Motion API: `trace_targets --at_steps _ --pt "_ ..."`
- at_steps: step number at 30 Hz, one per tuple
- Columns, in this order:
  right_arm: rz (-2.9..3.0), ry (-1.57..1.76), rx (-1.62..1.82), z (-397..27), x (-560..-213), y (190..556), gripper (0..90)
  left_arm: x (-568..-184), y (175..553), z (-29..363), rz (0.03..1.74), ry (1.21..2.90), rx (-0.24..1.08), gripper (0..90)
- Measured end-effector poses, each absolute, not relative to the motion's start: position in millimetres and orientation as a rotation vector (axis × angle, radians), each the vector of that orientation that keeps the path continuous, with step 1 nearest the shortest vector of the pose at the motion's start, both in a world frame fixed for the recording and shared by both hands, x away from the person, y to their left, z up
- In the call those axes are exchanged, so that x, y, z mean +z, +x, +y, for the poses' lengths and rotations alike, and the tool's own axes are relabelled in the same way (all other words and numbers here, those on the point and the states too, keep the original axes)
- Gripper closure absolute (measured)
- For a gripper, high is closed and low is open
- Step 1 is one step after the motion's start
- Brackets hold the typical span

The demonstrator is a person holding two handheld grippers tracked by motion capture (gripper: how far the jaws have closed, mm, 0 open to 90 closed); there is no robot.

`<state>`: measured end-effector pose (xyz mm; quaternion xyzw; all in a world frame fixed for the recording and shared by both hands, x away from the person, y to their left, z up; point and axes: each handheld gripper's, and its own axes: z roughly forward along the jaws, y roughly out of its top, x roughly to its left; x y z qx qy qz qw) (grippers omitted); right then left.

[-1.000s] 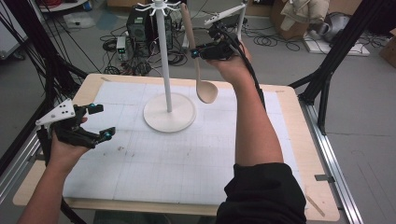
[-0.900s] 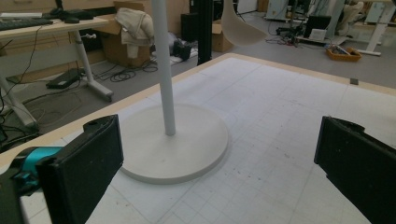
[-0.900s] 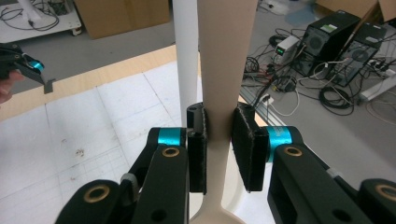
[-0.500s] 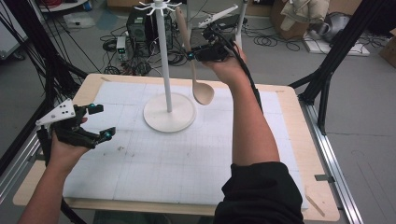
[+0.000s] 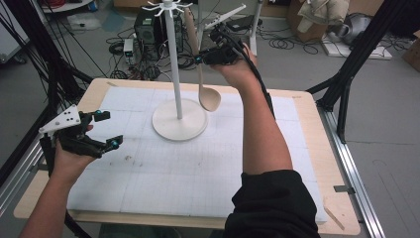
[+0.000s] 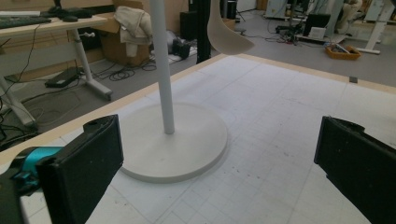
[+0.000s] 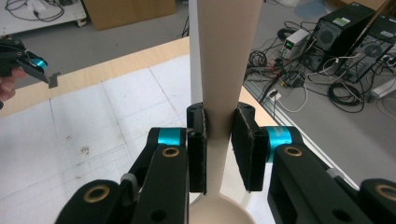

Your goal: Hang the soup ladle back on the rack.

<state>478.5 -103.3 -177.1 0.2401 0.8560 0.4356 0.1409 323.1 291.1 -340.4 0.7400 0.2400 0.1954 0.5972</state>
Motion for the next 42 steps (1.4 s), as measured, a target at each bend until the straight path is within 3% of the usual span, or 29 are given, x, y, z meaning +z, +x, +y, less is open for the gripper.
trace_targets --at_steps 14,15,18,31,42 --pt "2.465 0.711 1.235 -96 -179 480 73.7 -342 323 295 0.561 1.716 0.454 1.7" --pt "2.439 0.713 1.268 -98 -180 479 62.0 -342 323 295 0.563 1.723 0.455 1.7" --pt "2.421 0.722 1.305 -106 -180 475 56.8 -342 323 294 0.565 1.726 0.45 1.7" --pt "2.37 0.747 1.376 -150 -186 445 43.8 -340 323 287 0.552 1.729 0.442 1.7" --pt "2.314 0.772 1.348 -179 -207 405 27.7 -341 322 284 0.553 1.731 0.427 1.7"
